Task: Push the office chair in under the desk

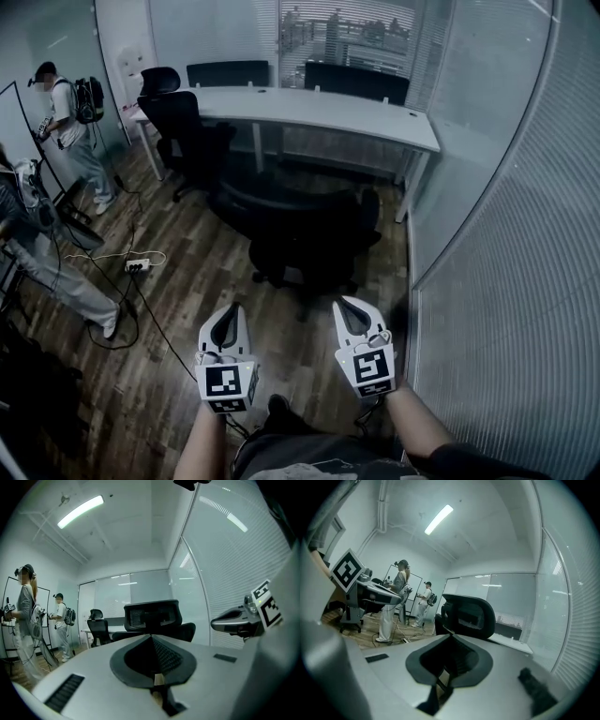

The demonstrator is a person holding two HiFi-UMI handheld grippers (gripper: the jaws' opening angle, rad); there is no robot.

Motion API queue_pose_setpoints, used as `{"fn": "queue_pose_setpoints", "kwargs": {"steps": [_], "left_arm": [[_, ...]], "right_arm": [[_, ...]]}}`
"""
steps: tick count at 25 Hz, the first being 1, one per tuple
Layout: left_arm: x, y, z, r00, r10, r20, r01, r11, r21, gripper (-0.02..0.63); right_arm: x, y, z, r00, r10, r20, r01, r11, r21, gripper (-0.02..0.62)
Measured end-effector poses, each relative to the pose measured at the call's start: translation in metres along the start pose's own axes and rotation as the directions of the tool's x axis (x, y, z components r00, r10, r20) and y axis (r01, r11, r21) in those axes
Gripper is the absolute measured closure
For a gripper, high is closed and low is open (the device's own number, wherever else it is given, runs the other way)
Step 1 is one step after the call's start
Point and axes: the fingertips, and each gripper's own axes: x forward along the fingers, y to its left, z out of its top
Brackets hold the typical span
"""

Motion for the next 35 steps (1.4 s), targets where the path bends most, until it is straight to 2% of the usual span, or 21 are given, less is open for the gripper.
{"fn": "queue_pose_setpoints", "kwargs": {"steps": [5,9,14,19,22,26,31,35], "left_arm": [[0.056,0.023,0.004,0.998,-0.066,0.001,0.066,0.997,0.042,0.591],[0.097,0.041,0.002,0.991,-0.13,-0.007,0.13,0.989,0.065,0.591],[0.139,0.054,-0.004,0.982,-0.189,-0.019,0.19,0.978,0.087,0.591],[0.169,0.061,-0.01,0.974,-0.224,-0.036,0.226,0.968,0.104,0.591],[0.183,0.066,-0.014,0.974,-0.223,-0.05,0.227,0.967,0.117,0.591],[0.197,0.079,-0.015,0.979,-0.193,-0.072,0.202,0.969,0.143,0.591],[0.208,0.082,-0.019,0.975,-0.203,-0.094,0.219,0.952,0.212,0.589],[0.221,0.088,-0.025,0.975,-0.188,-0.118,0.213,0.945,0.247,0.588]], "right_arm": [[0.045,-0.025,-0.003,0.995,-0.086,-0.043,0.088,0.996,0.028,0.571],[0.078,-0.046,-0.006,0.981,-0.178,-0.08,0.183,0.982,0.048,0.571],[0.103,-0.075,-0.022,0.944,-0.284,-0.169,0.293,0.956,0.032,0.569],[0.11,-0.1,-0.035,0.902,-0.352,-0.251,0.355,0.934,-0.034,0.569],[0.114,-0.11,-0.039,0.884,-0.376,-0.277,0.363,0.926,-0.099,0.561],[0.121,-0.116,-0.04,0.864,-0.385,-0.325,0.339,0.921,-0.189,0.446],[0.134,-0.123,-0.045,0.837,-0.421,-0.349,0.317,0.894,-0.317,0.374],[0.147,-0.126,-0.054,0.833,-0.423,-0.357,0.285,0.88,-0.379,0.345]]}}
